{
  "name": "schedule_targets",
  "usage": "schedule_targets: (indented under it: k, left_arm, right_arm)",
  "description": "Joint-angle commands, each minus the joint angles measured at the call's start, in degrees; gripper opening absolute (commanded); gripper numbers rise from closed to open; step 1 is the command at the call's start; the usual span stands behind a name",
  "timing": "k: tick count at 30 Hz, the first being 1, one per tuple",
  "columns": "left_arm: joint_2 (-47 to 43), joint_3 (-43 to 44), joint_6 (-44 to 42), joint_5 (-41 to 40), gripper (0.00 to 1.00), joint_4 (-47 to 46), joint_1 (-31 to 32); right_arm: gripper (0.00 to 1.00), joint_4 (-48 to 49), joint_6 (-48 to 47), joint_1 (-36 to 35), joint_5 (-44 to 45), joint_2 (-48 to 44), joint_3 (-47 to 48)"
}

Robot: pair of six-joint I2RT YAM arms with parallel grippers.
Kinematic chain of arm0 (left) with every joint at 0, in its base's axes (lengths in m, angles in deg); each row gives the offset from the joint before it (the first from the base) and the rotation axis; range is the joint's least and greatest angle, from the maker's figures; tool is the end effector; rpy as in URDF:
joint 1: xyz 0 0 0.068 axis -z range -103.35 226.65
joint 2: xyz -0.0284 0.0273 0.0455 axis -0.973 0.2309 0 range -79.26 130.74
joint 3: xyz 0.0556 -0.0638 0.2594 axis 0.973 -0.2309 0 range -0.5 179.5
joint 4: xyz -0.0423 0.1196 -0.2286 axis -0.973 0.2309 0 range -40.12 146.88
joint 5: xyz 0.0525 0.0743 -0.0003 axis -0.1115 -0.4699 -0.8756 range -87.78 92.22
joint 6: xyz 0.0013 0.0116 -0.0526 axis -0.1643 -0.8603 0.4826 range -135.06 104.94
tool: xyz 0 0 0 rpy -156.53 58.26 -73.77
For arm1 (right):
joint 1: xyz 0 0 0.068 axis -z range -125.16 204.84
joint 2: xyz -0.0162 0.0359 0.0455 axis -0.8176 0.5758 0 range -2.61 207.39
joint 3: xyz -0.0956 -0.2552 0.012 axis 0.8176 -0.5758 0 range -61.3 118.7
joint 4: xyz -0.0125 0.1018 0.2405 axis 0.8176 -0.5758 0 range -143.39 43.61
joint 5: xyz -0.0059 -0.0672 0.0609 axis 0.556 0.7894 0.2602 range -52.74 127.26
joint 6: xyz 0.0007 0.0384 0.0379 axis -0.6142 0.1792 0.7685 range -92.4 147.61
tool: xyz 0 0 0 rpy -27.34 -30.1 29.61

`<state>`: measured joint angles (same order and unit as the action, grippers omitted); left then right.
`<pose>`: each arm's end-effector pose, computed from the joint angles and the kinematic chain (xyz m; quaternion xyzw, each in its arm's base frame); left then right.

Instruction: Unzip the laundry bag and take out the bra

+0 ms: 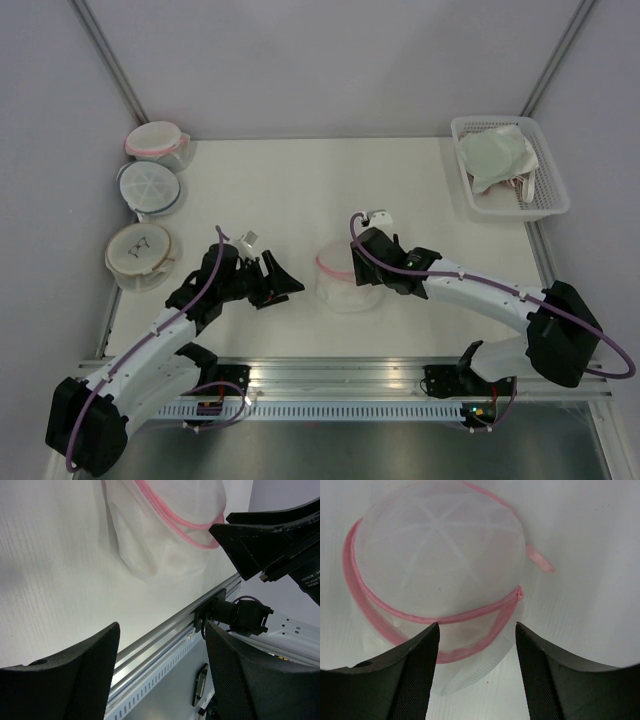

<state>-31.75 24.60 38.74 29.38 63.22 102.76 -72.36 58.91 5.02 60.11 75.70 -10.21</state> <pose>0.1516 -0.0924 0.2085 -0.1031 0.8656 -0.4448 0.2056 0.1884 0.2018 0.2278 -0.0880 0.9280 0.0585 0.3574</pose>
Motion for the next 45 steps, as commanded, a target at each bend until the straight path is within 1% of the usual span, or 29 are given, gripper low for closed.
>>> schedule_targets:
  k: [1, 9, 15, 18, 21, 24, 27, 33, 37, 42, 45]
  left_arm:
    - [0.48, 0.38, 1.22, 1.32, 0.73, -1.57, -0.27]
    - [0.48, 0.56, 1.31, 1.49, 0.73, -1.57, -0.18]
    - [0.92, 0.82, 1.22, 1.32, 0.73, -1.74, -0.27]
    - [1.88, 1.09, 1.04, 1.58, 0.73, -2.09, -0.27]
    - [2.41, 1.35, 1.04, 2.2, 0.73, -2.36, -0.27]
    - [1.8, 1.18, 1.31, 2.29, 0.73, -2.36, -0.27]
    - [0.66, 0.48, 1.48, 2.11, 0.73, -2.27, -0.27]
    - [0.04, -0.67, 1.66, 2.2, 0.73, -2.27, -0.27]
    - [0.74, -0.76, 1.57, 2.37, 0.73, -2.88, -0.27]
    - [1.01, -0.76, 1.75, 2.64, 0.73, -3.24, -0.27]
    - [0.14, -0.84, 2.01, 2.73, 0.73, -3.15, -0.27]
  right_arm:
    - [0.68, -1.09, -0.02, -0.01, 0.97, -0.27, -0.38]
    - [0.67, -0.74, -0.2, -0.8, -0.53, 2.29, -1.25]
    - [0.68, -2.67, 0.33, -4.22, 2.01, 1.42, -2.31]
    - [0.68, -2.94, 0.07, -4.67, 4.21, 3.16, -1.35]
    - [0.69, -2.85, -1.25, -4.67, 6.14, 6.67, 1.63]
    - [0.69, -3.46, -2.21, -4.23, 9.75, 11.32, 5.76]
    - [0.69, -4.69, -2.48, -3.88, 13.44, 13.97, 9.55]
    - [0.69, -7.07, -4.59, -3.79, 18.98, 13.37, 15.17]
    - [0.69, -7.07, -6.35, -1.69, 18.55, 14.68, 17.98]
    - [0.7, -6.28, -8.37, 4.55, 15.22, 21.43, 22.64]
    - [0.7, -6.8, -8.37, 8.07, 14.77, 25.65, 25.46]
